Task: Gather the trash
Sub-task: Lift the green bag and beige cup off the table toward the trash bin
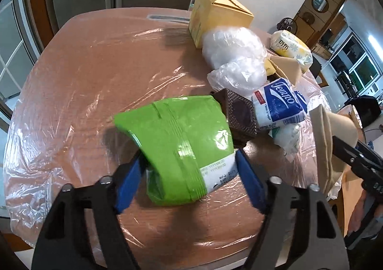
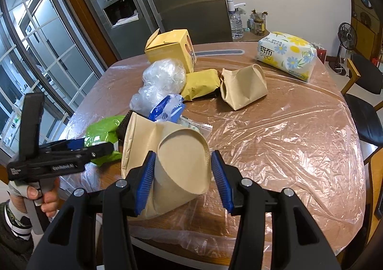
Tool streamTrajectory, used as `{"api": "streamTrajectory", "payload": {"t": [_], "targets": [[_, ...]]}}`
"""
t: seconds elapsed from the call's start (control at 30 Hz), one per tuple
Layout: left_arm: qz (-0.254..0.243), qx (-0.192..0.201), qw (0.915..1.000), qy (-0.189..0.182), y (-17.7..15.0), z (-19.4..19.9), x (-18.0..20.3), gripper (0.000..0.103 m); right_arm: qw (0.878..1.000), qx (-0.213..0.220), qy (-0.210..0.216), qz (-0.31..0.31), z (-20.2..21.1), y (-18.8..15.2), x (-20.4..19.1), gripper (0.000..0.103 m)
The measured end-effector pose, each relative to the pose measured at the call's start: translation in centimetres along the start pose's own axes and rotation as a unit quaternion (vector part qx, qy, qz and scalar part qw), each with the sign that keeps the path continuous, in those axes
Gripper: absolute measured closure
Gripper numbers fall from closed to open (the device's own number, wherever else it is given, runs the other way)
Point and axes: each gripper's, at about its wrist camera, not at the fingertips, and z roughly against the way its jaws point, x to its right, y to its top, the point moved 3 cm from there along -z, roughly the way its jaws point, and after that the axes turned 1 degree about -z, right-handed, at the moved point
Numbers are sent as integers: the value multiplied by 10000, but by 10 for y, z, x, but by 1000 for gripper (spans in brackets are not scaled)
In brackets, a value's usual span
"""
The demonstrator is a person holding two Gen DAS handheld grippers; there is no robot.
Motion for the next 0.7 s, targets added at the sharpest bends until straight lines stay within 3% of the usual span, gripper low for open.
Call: {"api": "streamTrajectory", "payload": {"t": [0.27, 0.7], "targets": [[20, 105, 9996, -275, -6, 19, -7, 35, 9999, -30, 28, -101, -2, -4, 5, 56], [-145, 281, 9992, -258, -29, 49, -7, 36, 9999, -49, 130, 1, 4, -8, -5, 56]]}}
